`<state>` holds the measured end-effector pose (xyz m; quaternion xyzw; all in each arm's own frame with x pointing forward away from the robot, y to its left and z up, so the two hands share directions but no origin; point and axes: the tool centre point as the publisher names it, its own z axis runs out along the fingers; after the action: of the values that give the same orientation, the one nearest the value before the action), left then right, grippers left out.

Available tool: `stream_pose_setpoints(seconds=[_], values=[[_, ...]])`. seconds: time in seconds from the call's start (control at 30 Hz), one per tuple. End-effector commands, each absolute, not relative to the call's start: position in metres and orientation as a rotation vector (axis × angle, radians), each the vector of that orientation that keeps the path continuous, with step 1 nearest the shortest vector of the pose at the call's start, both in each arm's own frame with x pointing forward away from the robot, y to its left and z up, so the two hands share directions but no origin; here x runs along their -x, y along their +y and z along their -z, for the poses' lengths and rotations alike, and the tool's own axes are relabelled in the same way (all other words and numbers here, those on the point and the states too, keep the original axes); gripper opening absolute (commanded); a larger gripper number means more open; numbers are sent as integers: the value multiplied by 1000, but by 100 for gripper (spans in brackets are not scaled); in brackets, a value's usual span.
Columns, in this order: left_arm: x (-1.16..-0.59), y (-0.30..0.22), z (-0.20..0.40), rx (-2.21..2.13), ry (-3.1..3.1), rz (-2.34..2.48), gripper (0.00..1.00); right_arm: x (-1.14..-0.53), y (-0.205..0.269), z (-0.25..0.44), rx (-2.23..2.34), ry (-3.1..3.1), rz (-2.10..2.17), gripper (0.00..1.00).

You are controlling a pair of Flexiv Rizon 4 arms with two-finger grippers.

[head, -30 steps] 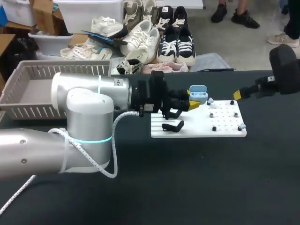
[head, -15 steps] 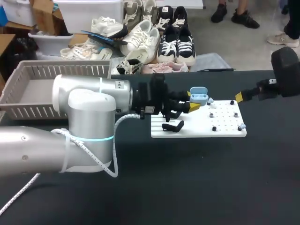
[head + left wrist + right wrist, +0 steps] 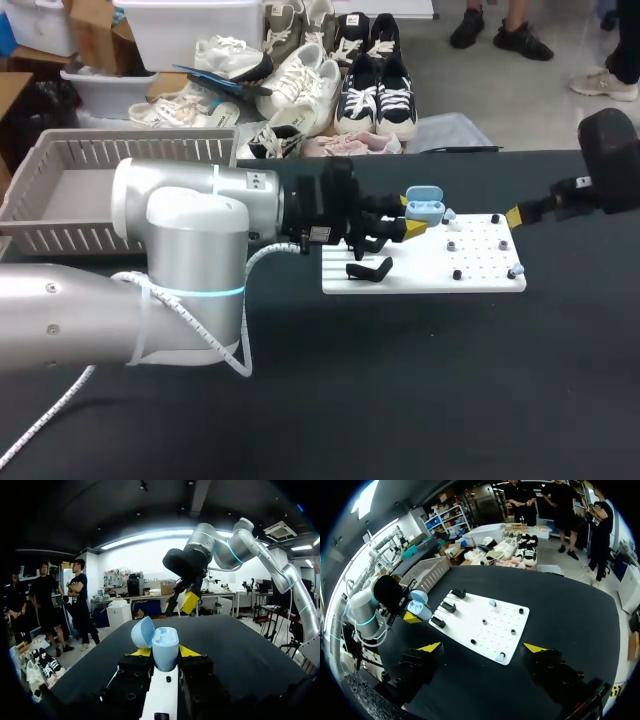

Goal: Pick up each earbud case from the left stands, insert the matching earbuds, close the lid, and place the case in the box.

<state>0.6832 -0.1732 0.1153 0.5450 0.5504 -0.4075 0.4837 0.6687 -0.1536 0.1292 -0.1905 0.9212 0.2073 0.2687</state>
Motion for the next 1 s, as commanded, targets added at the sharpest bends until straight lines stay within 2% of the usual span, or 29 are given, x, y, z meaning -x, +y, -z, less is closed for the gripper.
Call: stream_pose_setpoints(seconds=[0.03,0.47,1.0], values=[[-682,-173,-115,-1323,1339,990,0,-672,-155,-127,592,2508,-486,100],[-682,-173,-115,-1323,1339,990,0,-666,-159,-90,909,2683,-217,100],[-682,-173,-115,-1323,1339,990,0,-667,-182,-56,838,2704,13,100]])
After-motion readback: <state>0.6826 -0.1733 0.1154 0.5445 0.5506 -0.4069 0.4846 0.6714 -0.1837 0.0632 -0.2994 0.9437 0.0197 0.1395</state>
